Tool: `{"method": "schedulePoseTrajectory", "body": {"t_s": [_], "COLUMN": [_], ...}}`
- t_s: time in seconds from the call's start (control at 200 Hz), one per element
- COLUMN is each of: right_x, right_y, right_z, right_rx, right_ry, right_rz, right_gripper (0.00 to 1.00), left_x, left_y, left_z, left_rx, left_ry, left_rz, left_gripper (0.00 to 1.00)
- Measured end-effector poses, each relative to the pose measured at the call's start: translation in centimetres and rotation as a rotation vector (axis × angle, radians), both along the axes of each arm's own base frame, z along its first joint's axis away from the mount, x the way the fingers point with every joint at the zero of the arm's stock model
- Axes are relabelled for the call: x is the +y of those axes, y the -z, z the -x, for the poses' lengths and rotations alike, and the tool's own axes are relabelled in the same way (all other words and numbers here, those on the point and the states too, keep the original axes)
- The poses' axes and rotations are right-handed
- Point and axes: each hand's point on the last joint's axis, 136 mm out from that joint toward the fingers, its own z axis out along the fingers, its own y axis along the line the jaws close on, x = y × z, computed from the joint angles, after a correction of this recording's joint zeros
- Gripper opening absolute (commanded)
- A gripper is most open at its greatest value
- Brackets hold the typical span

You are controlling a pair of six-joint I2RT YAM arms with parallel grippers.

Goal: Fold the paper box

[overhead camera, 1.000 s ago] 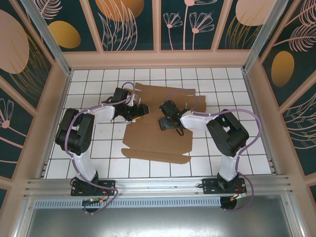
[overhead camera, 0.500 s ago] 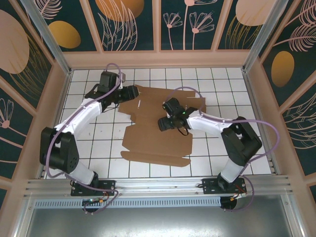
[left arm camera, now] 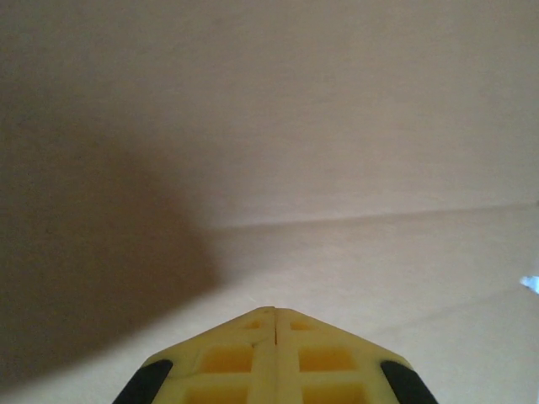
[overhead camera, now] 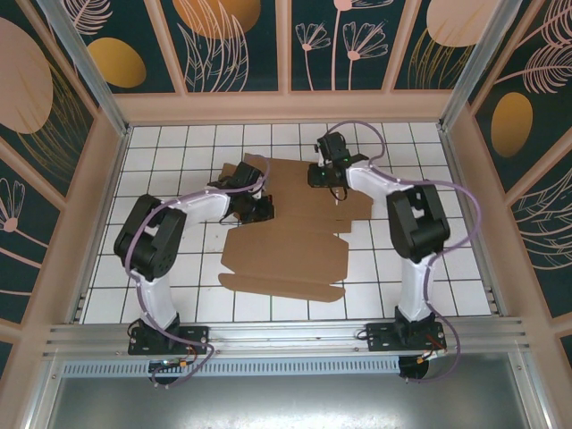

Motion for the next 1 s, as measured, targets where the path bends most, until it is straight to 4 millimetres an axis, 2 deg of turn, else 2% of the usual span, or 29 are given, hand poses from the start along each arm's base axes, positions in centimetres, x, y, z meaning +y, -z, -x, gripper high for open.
{"method": "schedulePoseTrajectory", "body": {"t_s": [0.09, 0.155, 0.265, 0.37, 0.47, 0.565, 0.621, 0.706, 0.776, 0.876, 0.946, 1.001], "right_x": [0.4, 0.2, -0.4, -0.8, -1.4, -1.0, -0.4, 0.5, -0.1, -2.5, -4.7, -6.4], "right_y": [3.0, 4.6, 4.5, 4.7, 4.7, 4.7, 4.6, 4.2, 3.3, 0.8, -0.9, -1.4], "right_z": [-0.1, 0.4, 0.0, 0.7, 2.9, 6.0, 8.1, 10.9, 12.1, 11.2, 9.6, 8.7], "right_rx": [0.056, 0.092, 0.085, 0.074, 0.082, 0.099, 0.114, 0.141, 0.158, 0.119, 0.072, 0.057], "right_ry": [-0.025, -0.030, -0.024, -0.019, -0.011, -0.029, -0.054, -0.100, -0.093, -0.027, 0.038, 0.090], "right_rz": [0.026, 0.044, 0.053, 0.047, 0.038, 0.034, 0.026, -0.011, -0.031, -0.070, -0.091, -0.092], "right_gripper": [0.16, 0.18, 0.20, 0.22, 0.24, 0.28, 0.34, 0.51, 0.63, 0.76, 0.82, 0.87], "left_x": [0.2, 0.2, 0.9, 1.7, 1.7, 1.5, 1.4, 1.3, 1.5, 2.4, 3.1, 3.6], "left_y": [1.2, 1.3, 1.3, 1.4, 1.4, 1.3, 1.3, 1.2, 1.0, -0.3, -2.5, -4.3], "left_z": [-1.2, -2.0, -3.8, -5.8, -7.9, -9.2, -9.6, -9.5, -9.2, -7.8, -7.0, -6.5], "left_rx": [0.015, 0.017, 0.000, -0.006, -0.031, -0.054, -0.059, -0.059, -0.067, -0.075, -0.106, -0.131], "left_ry": [-0.018, -0.024, -0.051, -0.076, -0.081, -0.075, -0.070, -0.068, -0.069, -0.078, -0.096, -0.121], "left_rz": [-0.037, -0.045, -0.055, -0.054, -0.060, -0.074, -0.075, -0.071, -0.069, -0.073, -0.055, -0.019], "left_gripper": [0.00, 0.00, 0.00, 0.00, 0.00, 0.00, 0.00, 0.00, 0.00, 0.00, 0.00, 0.00]}}
